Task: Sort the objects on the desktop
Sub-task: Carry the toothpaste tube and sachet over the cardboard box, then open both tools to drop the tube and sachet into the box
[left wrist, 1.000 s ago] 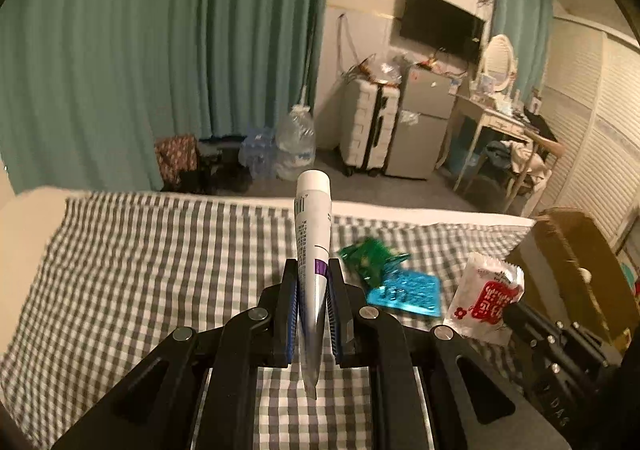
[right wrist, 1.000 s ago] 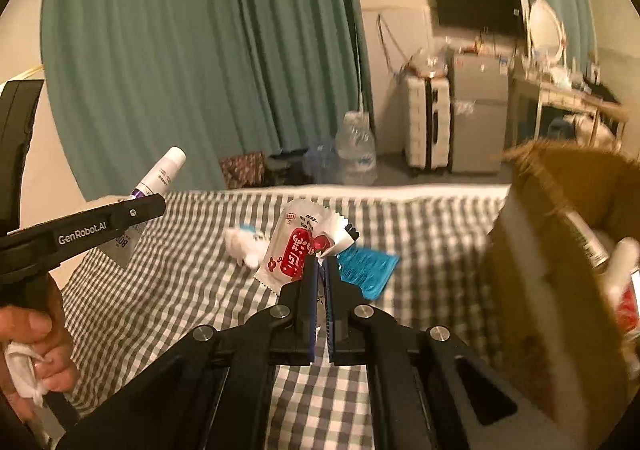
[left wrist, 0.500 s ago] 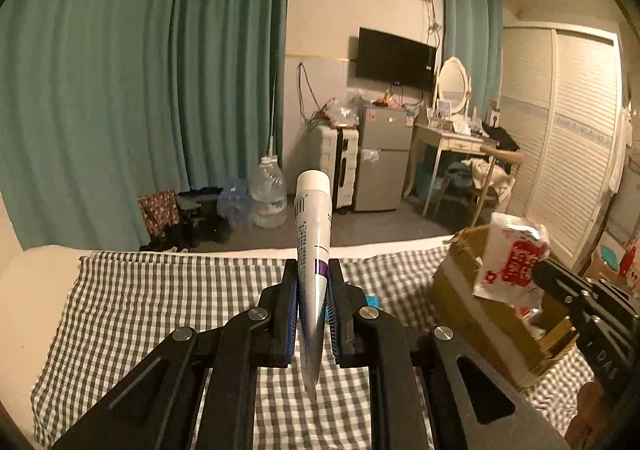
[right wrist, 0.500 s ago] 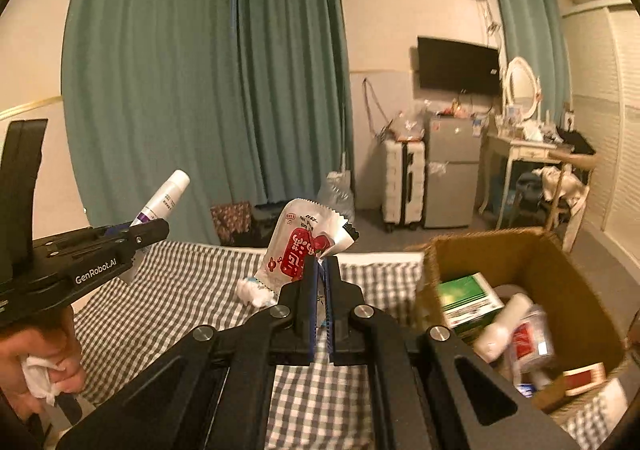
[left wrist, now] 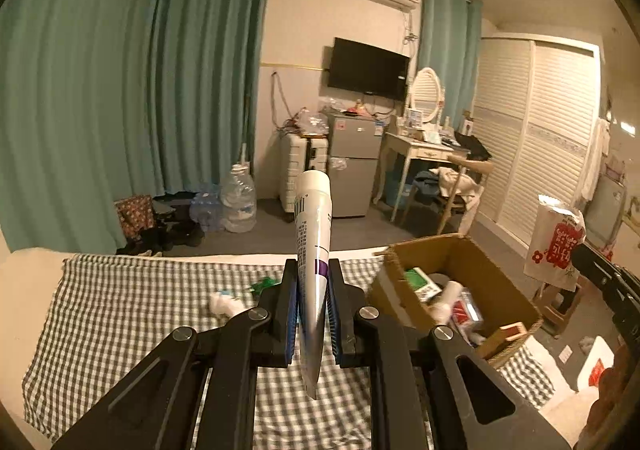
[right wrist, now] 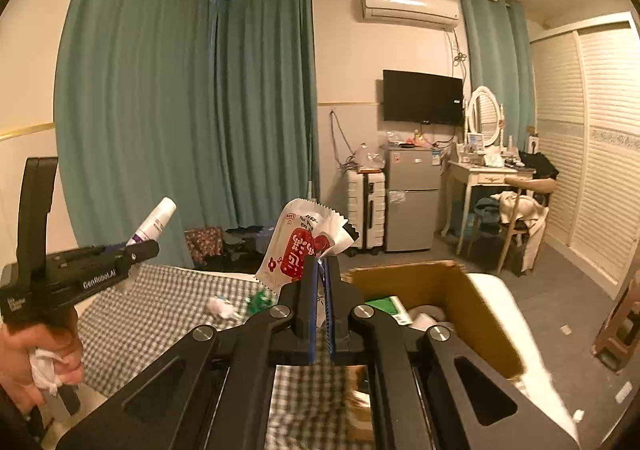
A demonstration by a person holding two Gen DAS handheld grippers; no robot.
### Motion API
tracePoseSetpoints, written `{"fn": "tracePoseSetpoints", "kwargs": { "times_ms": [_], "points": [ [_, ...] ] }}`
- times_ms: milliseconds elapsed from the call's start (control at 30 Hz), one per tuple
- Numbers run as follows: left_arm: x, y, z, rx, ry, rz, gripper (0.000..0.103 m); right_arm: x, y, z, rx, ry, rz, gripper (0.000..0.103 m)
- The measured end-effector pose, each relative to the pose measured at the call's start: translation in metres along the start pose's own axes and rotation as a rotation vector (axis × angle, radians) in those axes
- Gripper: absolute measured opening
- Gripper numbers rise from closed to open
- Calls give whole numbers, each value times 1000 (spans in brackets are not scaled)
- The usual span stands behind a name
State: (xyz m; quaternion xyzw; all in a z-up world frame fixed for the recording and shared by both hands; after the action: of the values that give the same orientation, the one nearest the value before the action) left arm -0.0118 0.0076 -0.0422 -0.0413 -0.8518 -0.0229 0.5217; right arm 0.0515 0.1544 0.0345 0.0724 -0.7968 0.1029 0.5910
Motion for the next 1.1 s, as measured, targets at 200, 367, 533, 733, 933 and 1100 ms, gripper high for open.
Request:
{"fn": "tracePoseSetpoints", "kwargs": {
  "times_ms": [200,367,533,733,933,1100],
  "points": [
    [2,50,-11,-88,2,48,13,-4,39,-32,-48,15,5,3],
    [4,93,-2,-125,-8,81,13,-5,72,-34,-67,39,40,3],
    [1,135,21,-157,-36,103,13,-13,98,-27,-76,32,74,3],
    [-14,181,53,-184,-79,181,13,-24,128,-11,-110,-1,109,3],
    [-31,211,87,-209,-132,232,13,-39,151,16,-104,-40,168,3],
    [-39,225,116,-229,-165,261,13,-53,164,38,-100,-65,213,3]
  ]
}}
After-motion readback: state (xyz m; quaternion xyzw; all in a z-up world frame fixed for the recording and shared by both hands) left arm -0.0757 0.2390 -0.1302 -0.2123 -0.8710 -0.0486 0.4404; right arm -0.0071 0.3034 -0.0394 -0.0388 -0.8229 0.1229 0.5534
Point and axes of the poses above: each gripper's, at about its wrist camera, not at the fingertips, and z roughly the way its jaws point, y to its right, x to its top, the point moved 4 cm from there along z, roughly the way its jaws point, and after that the axes turned 13 degrees about x, right-handed, at the moved point
